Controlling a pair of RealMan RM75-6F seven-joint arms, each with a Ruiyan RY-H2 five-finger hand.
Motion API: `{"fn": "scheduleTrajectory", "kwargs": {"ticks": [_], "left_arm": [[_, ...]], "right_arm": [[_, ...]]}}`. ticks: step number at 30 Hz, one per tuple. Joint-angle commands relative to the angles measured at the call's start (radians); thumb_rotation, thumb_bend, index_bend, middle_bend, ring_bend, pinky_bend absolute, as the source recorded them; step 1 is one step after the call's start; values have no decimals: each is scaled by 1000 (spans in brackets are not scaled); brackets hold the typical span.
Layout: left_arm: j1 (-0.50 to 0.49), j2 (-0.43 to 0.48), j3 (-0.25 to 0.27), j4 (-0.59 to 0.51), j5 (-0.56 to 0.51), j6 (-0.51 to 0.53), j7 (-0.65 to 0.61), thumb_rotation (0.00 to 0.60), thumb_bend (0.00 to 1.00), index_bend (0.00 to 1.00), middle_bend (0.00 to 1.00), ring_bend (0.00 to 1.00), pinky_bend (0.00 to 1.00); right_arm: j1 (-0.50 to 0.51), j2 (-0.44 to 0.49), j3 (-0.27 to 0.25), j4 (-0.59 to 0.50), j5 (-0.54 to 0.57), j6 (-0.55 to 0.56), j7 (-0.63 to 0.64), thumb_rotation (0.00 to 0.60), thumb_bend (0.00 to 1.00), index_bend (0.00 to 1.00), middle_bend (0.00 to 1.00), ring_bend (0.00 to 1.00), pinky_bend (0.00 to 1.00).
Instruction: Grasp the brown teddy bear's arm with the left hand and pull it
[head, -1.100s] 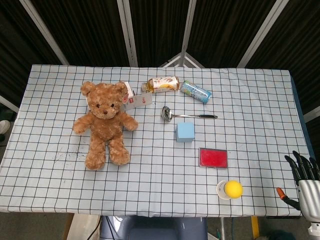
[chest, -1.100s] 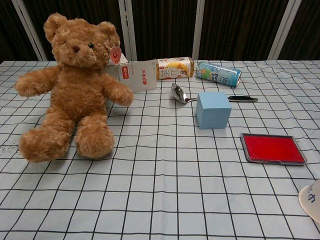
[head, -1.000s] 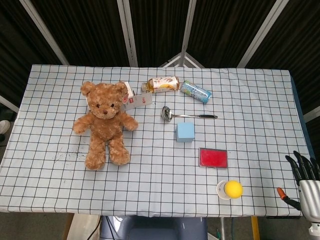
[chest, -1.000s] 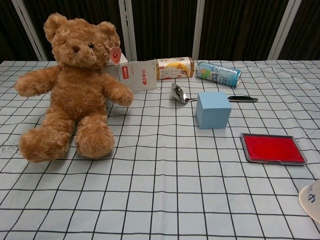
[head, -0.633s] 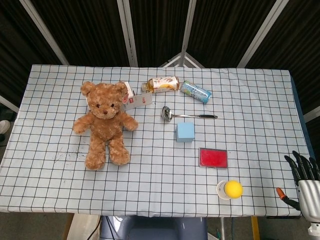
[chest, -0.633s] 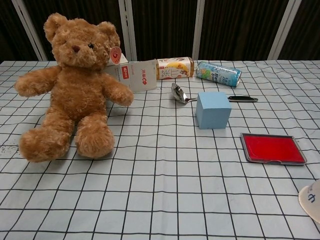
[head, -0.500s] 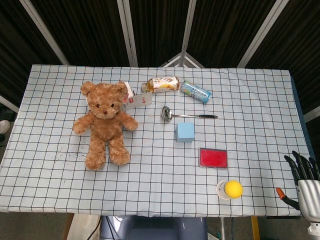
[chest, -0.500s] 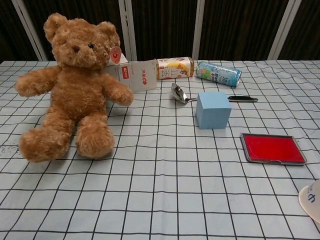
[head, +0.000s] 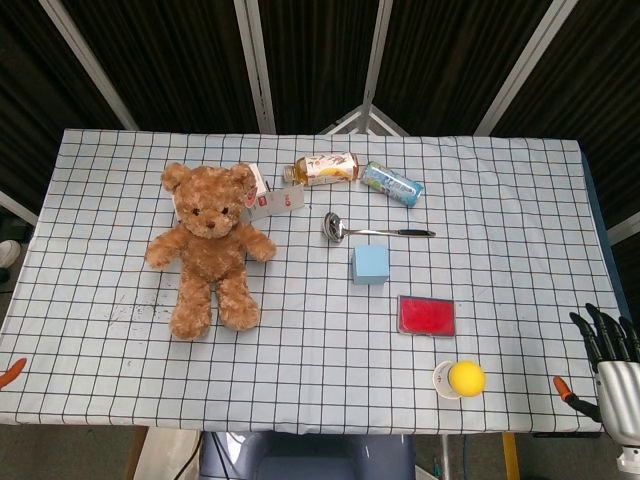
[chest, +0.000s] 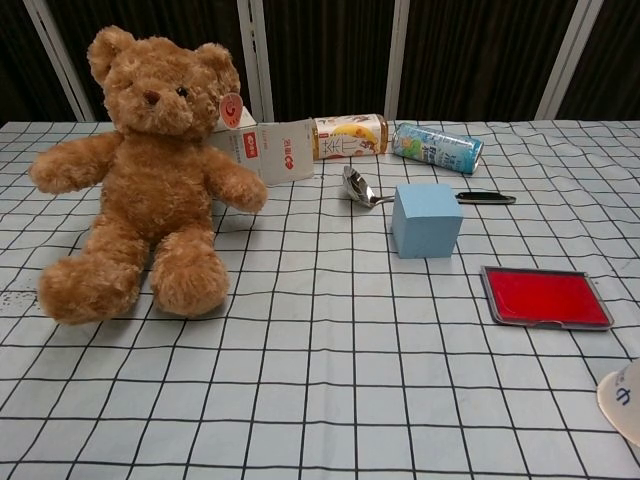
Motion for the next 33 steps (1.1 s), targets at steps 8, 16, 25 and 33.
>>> {"fn": "scheduleTrajectory", "kwargs": {"ticks": [8,16,25,33], "left_arm": [[-216,173,-87,-8,-57,-590,-717,600,196,134,45,0,0],[-341,132,-149,61,-152,-788,-884,600,162,127,34,0,0],[-449,24,-209,162,-341,-894,-937,600,162,131,61,0,0],[-508,-56,-211,231,-521,-868,-837,600,167,148,100,0,0]], "right_arm": [[-1,3,-3,-4,-7,1,7,600,217,116,61,77,0],[-1,6,-2,-2,-2,-1,18,600,218,117,61,77,0],[0,10,-1,2,5,-5,34,600,218,117,61,77,0],[1,12,-3,5,4,-10,40,600,217,116,61,77,0]]}}
